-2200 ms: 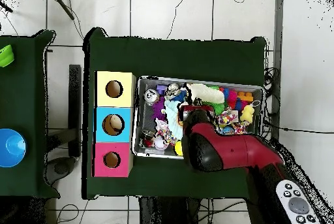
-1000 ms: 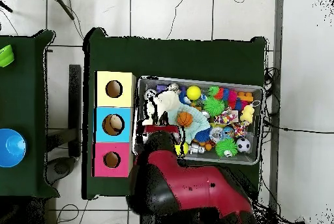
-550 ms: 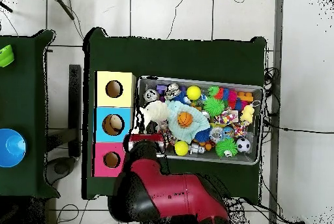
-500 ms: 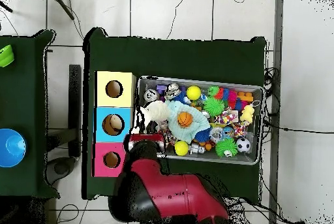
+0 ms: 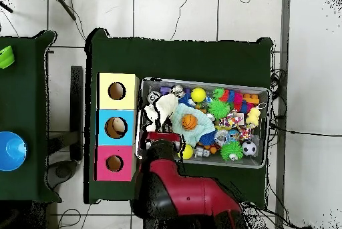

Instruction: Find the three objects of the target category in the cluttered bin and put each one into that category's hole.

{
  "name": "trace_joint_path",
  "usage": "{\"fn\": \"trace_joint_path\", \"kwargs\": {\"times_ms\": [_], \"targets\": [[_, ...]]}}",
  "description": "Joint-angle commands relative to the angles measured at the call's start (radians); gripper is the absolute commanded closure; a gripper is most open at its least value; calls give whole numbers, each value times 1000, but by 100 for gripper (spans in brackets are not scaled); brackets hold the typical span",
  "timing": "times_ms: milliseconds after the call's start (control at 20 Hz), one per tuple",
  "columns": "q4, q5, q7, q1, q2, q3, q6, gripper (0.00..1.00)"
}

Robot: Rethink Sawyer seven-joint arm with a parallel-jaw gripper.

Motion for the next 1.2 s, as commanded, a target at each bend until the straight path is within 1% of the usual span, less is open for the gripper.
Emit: {"fn": "trace_joint_path", "kwargs": {"times_ms": [50, 250, 400, 750, 1150, 1200], "targets": [[-41, 6, 165, 5, 145, -51, -100, 100], [-63, -1, 160, 2, 194, -52, -144, 100], [-84, 10, 147, 22, 226, -73, -172, 100], [-107, 46, 143, 70, 262, -115, -200, 100], [-124, 24, 125, 97, 284, -150, -234, 100], [-123, 16, 142, 92, 286, -145, -253, 0]]}}
